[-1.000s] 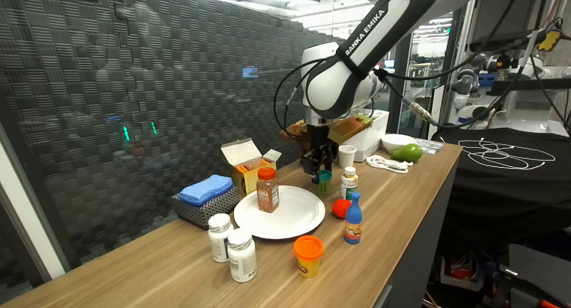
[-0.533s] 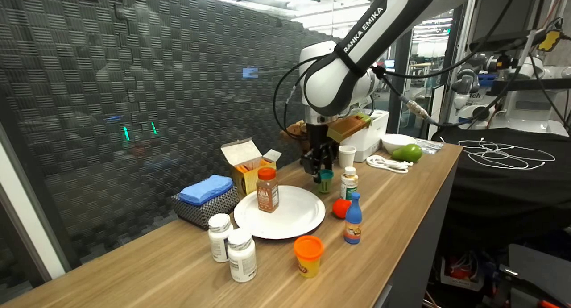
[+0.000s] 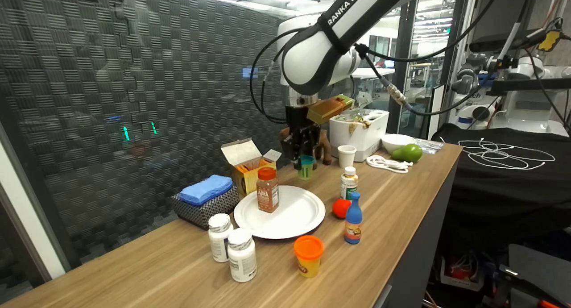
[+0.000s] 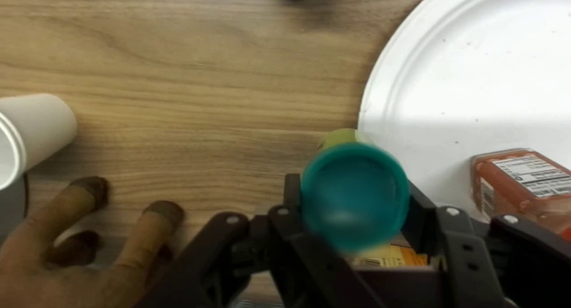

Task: Put all the bottles and the orange ball in the plate

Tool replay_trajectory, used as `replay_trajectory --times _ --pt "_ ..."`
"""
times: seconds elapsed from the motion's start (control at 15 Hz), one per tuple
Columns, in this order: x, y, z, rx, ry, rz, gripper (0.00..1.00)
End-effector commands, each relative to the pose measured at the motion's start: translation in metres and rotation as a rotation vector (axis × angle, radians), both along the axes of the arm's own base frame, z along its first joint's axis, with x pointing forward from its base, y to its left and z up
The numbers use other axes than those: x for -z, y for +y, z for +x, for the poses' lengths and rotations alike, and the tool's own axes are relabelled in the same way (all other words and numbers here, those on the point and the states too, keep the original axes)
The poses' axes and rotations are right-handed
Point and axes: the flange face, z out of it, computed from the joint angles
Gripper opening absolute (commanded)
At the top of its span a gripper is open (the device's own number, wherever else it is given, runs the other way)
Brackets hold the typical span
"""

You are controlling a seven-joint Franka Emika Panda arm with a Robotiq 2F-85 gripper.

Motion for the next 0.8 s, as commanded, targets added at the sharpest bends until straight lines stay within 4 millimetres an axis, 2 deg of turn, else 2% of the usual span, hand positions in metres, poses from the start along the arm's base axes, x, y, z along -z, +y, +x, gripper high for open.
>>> replay_trajectory --times 0.0,0.27,0.73 --pt "0.005 0.034 0.012 -0.122 0.019 -0.010 0.28" --pt "0.023 0.055 0.006 -0.288 0.058 0.011 0.28" --pt "0.023 0.047 -0.003 -0.502 0.009 0.013 0.28"
